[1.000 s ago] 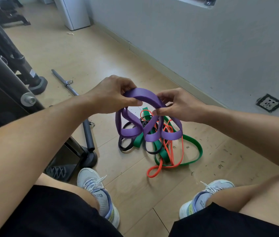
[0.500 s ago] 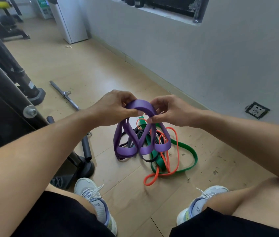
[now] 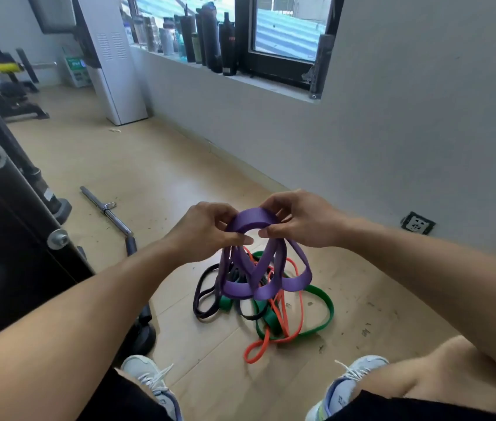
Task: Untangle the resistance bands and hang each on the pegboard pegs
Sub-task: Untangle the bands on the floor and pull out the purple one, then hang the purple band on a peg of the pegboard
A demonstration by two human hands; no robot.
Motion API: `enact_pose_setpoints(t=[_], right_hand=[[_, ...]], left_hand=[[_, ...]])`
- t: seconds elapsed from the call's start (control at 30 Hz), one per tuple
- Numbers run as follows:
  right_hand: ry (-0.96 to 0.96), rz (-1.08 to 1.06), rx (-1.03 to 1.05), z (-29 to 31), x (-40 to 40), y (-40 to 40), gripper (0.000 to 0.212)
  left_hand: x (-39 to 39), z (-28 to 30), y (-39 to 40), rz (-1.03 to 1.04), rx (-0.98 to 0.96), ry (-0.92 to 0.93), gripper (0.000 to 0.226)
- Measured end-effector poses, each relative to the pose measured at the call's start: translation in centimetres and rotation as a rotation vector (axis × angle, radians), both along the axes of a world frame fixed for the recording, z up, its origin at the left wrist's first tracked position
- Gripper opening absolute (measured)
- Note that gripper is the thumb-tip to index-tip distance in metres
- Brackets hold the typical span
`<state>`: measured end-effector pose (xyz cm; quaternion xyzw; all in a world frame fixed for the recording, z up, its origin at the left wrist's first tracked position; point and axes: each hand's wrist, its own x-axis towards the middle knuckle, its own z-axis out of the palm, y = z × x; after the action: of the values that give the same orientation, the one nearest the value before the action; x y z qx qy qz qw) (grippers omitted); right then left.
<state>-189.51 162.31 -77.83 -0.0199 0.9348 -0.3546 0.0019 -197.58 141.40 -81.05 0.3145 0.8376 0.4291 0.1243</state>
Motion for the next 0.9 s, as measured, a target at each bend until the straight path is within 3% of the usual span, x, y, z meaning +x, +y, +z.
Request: enact_pose_setpoints(t=[0.17, 0.33, 0.63, 0.73, 0.9], right_hand=[[-0.094, 0.003, 0.011, -1.0, -0.1, 1.7, 0.028], [-0.111, -0.005, -0.106, -6.9, -2.5, 4.7, 0.023], [-0.226, -0.297, -0.333, -15.1, -7.2, 12.8, 0.034], [-0.26, -0.453, -0.514, -12.9, -7.2, 14.7, 0.038], [-0.333, -0.579, -0.566, -1.1, -5.1, 16.2, 0.053]], left_hand=[[0.7, 0.0, 1.9, 0.044, 0.003, -0.002, 0.02], [-2.3, -3.6, 5.3, 0.082, -0.05, -0.09, 0.019], [-10.0, -9.1, 15.1, -0.035, -0.178, -0.251, 0.023], [-9.3, -7.8, 17.4, 0.053, -0.079, -0.427, 0.022], [-7.7, 2.5, 19.5, 0.025, -0.13, -0.404, 0.025]])
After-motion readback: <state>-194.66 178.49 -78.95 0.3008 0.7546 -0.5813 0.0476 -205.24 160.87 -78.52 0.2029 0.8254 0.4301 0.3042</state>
